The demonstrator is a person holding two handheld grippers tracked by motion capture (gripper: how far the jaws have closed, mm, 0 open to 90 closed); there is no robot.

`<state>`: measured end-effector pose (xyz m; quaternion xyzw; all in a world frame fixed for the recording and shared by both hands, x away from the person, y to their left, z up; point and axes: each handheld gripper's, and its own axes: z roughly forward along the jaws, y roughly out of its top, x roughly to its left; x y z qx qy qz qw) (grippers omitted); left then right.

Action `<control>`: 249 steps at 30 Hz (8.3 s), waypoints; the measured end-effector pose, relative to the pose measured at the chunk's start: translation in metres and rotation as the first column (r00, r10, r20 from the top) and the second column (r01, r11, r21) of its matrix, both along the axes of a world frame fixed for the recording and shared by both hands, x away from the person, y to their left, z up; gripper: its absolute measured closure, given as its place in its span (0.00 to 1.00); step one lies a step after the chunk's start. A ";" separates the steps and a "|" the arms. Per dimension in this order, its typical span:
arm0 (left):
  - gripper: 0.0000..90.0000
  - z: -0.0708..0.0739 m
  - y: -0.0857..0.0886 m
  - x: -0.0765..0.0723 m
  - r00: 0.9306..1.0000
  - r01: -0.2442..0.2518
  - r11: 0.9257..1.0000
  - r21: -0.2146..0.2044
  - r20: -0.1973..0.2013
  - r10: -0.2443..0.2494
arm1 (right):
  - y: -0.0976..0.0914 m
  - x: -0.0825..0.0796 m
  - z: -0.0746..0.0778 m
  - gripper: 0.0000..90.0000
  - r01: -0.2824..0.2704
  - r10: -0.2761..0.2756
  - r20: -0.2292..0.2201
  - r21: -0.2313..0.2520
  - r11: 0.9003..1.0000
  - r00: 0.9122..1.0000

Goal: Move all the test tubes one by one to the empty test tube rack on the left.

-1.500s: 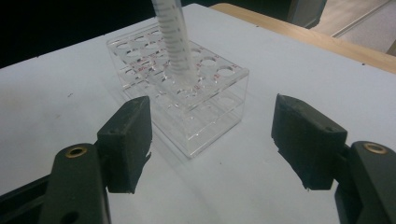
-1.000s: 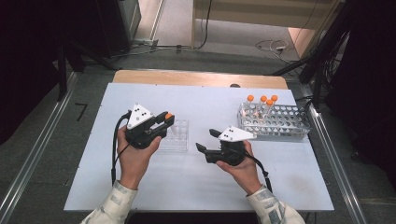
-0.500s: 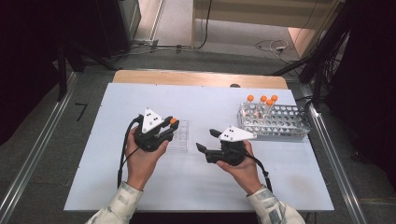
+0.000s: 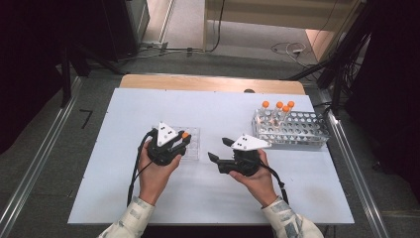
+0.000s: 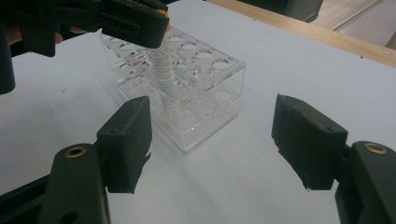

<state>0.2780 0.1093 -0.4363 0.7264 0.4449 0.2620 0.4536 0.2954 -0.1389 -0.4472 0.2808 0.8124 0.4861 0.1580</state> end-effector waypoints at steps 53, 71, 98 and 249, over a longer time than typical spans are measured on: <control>0.22 0.002 0.065 -0.018 0.996 -0.092 0.971 -0.223 -0.022 0.089 | -0.153 0.109 -0.003 0.65 0.588 -0.587 0.042 -0.025 0.809 0.809; 0.22 0.000 0.066 -0.018 0.995 -0.095 0.972 -0.216 -0.030 0.091 | -0.152 0.112 -0.003 0.80 0.577 -0.575 0.058 -0.025 0.817 0.816; 0.22 0.003 0.065 -0.020 0.996 -0.090 0.973 -0.214 -0.022 0.087 | -0.143 0.060 0.061 0.80 0.474 -0.480 0.137 0.077 0.877 0.867; 0.78 0.043 0.042 -0.005 0.998 0.041 0.992 -0.116 0.056 -0.035 | -0.027 0.003 0.009 0.30 0.020 -0.016 -0.064 0.057 0.998 0.998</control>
